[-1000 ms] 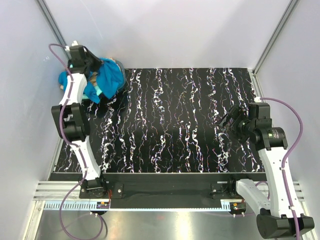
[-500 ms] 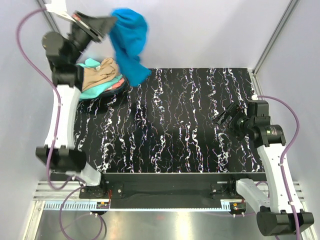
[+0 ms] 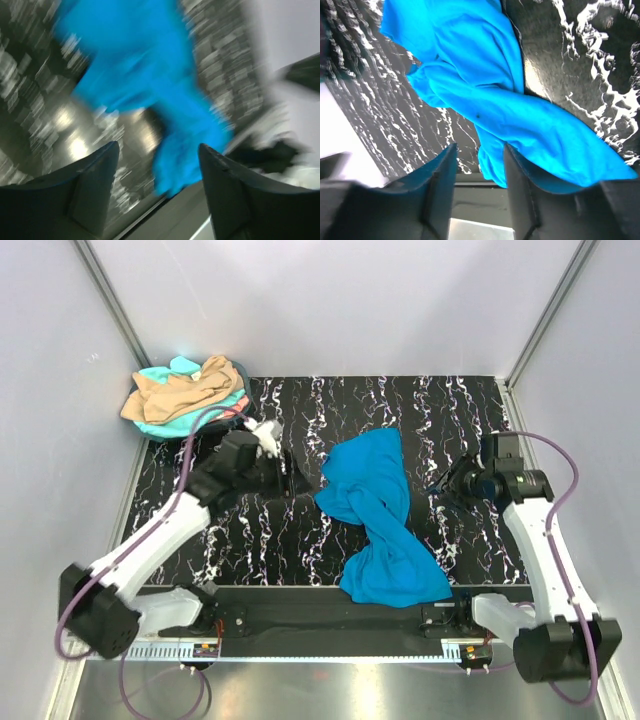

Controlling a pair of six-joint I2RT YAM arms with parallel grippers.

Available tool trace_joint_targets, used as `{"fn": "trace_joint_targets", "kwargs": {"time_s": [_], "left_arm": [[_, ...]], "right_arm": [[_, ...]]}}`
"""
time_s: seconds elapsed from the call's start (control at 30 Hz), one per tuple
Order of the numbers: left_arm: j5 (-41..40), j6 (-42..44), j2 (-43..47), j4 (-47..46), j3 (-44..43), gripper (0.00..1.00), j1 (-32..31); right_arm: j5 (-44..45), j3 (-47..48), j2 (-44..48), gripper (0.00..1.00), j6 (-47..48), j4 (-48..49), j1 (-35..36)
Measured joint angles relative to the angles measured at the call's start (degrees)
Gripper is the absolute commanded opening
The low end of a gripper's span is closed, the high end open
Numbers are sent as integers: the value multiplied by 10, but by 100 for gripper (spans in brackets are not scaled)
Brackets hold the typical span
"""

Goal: Fold and stack the t-shirts
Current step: Move the tshirt to the center of the board, then flatten the tshirt out

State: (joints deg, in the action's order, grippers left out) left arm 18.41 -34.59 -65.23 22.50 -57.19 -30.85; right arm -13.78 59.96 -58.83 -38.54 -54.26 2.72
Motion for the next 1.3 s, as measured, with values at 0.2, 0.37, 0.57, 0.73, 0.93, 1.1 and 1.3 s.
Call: {"fn": "trace_joint_targets", "kwargs": {"time_s": [0.2,0.37,0.57,0.73,0.93,1.1,1.3], "left_arm": [[-17,71,-159,62,18,84,-5],[-17,92,-319,44,-40,85,-29],[1,91,-435,2,-131,76,-35],[7,80,-454,-32,-141,61,-34],[15,69,-482,-49,-152,3,-34],[1,77,-474,-36,-152,0,-34],[-50,103,-384,40,-152,0,-34]], "right_arm": [[-14,-42,-76,68,-10,23,7],[-25,-71,-137,78,-15,47,61],[-21,-85,-219,70,-23,83,119],[-18,-91,-251,66,-27,103,167],[-18,-98,-273,61,-32,128,208],[-6,-113,-291,6,-34,148,211],[98,-93,-281,0,-43,112,212]]}}
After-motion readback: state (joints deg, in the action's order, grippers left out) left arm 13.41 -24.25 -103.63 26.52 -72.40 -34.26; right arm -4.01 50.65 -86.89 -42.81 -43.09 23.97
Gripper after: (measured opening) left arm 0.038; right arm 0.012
